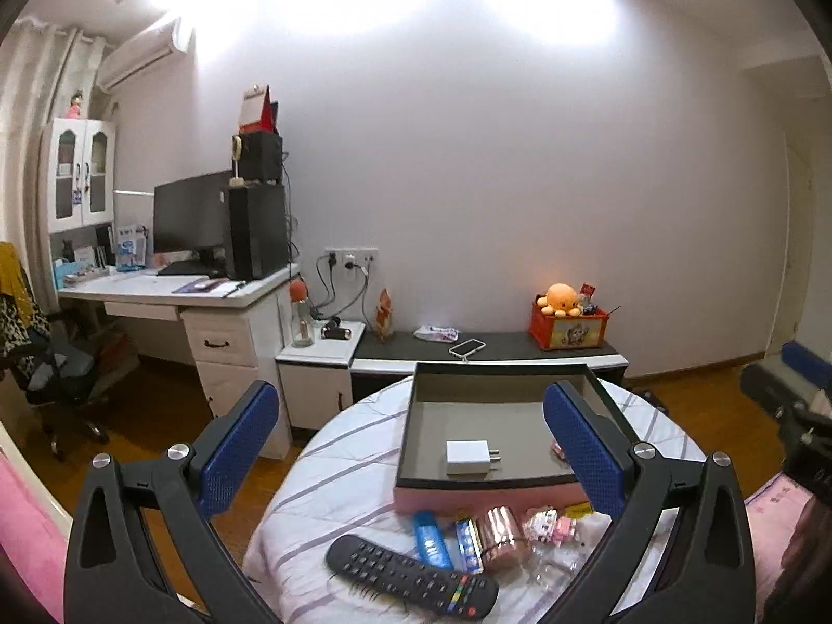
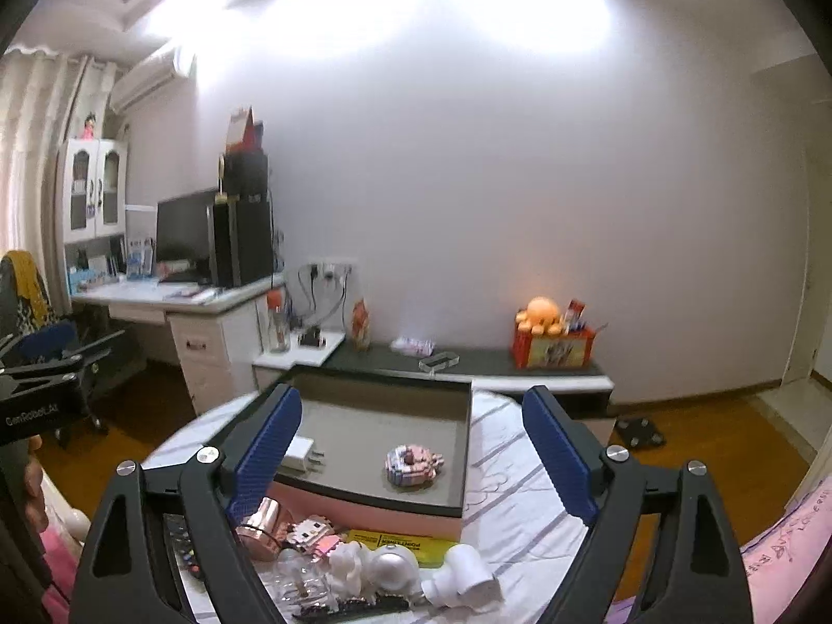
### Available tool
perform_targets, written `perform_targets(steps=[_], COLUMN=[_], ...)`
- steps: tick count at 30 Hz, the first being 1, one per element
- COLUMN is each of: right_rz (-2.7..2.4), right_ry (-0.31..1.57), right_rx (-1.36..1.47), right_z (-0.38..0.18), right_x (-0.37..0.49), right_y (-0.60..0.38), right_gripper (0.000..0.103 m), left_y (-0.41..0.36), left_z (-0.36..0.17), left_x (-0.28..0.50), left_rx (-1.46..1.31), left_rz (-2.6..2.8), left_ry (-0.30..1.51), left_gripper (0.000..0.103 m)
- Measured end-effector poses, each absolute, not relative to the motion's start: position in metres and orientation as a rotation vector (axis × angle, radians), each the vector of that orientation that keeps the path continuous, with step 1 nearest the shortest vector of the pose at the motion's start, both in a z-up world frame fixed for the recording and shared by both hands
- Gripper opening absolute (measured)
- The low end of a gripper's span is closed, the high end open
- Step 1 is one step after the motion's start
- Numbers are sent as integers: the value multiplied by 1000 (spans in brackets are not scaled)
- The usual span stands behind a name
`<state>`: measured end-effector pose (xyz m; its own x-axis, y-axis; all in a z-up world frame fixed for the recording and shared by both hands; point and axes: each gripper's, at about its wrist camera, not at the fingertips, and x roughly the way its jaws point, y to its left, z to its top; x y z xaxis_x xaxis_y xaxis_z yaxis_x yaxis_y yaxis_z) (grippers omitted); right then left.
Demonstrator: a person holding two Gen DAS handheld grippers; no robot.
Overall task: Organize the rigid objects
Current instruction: 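Release the charger and block figure into the pink box with both tools, then withdraw both tools and approach the black remote and white hair dryer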
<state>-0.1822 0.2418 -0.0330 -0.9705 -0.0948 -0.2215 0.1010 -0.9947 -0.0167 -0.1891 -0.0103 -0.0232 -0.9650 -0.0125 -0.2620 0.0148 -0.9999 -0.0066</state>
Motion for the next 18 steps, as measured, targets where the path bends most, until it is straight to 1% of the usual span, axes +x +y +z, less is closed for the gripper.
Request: perform_targets(steps=[6,18], right_rz=[-3062,-3083], right_ry=[86,109], right_rx=[213,226], right_z=[-20,-16], right_x=[-143,-116], right_y=[237,233], right_gripper=[90,90], left_y=[-19,-23], left_z=[-16,-13], left_x=[-148,-111], left_rx=[365,365], left_rz=[-3103,-3132], left_ry=[-2,-30], left_gripper=[103,103])
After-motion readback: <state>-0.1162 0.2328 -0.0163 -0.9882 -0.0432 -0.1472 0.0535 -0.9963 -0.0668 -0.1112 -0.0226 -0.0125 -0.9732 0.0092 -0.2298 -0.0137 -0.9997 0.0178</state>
